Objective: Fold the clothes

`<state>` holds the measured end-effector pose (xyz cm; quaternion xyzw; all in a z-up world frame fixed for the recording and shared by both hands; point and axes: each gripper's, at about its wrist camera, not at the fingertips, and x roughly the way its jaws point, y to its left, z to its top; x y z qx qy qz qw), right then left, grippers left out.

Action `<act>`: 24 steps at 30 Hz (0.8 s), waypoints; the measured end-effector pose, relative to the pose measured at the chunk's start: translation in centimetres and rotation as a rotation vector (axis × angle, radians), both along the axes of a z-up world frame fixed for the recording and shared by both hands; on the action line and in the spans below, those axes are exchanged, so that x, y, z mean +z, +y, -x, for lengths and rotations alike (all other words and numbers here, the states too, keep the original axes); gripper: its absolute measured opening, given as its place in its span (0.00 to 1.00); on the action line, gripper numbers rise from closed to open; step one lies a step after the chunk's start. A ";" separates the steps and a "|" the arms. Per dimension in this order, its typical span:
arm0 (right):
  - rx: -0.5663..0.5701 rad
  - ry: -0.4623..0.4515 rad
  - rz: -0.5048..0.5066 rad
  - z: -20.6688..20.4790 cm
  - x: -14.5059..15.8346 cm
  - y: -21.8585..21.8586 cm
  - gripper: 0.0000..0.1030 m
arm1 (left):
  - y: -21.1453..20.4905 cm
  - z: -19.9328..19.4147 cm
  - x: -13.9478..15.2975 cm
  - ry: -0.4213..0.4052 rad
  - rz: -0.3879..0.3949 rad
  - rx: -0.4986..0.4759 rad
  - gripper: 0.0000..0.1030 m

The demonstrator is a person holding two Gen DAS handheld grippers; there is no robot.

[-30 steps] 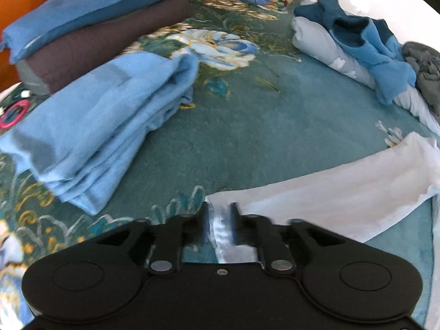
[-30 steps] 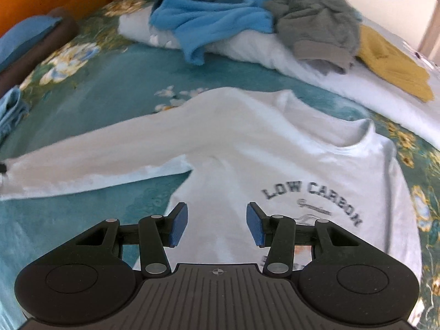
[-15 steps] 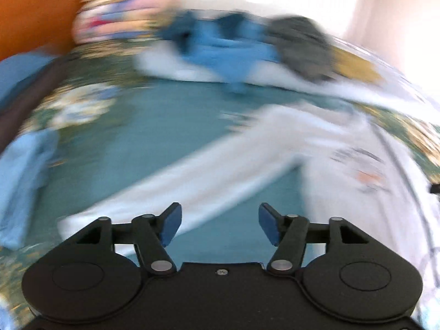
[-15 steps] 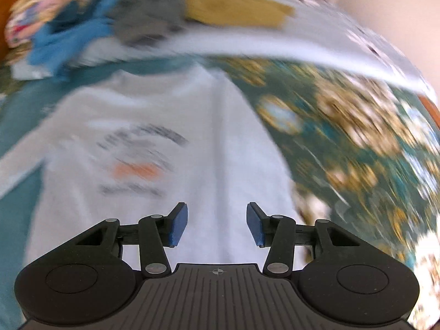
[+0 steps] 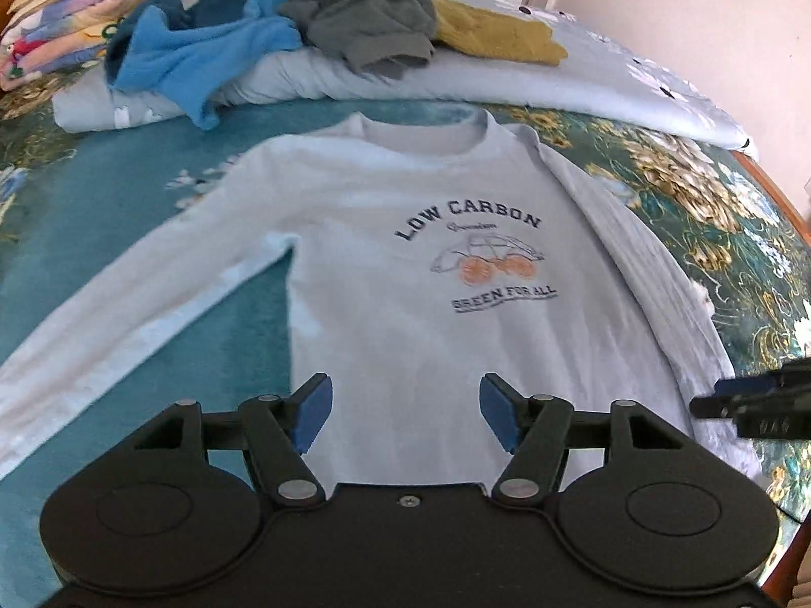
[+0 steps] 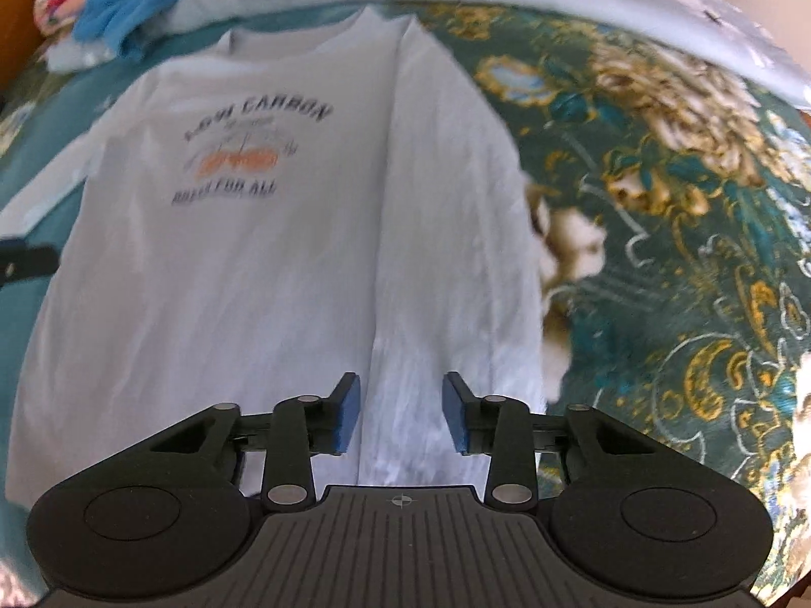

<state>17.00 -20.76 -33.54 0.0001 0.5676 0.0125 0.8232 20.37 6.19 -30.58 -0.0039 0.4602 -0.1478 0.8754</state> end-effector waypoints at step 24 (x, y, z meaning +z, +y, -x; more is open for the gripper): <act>-0.068 -0.028 0.082 -0.5 3.4 -11.5 0.02 | -7.3 -1.0 -2.3 0.079 -0.015 -0.065 0.61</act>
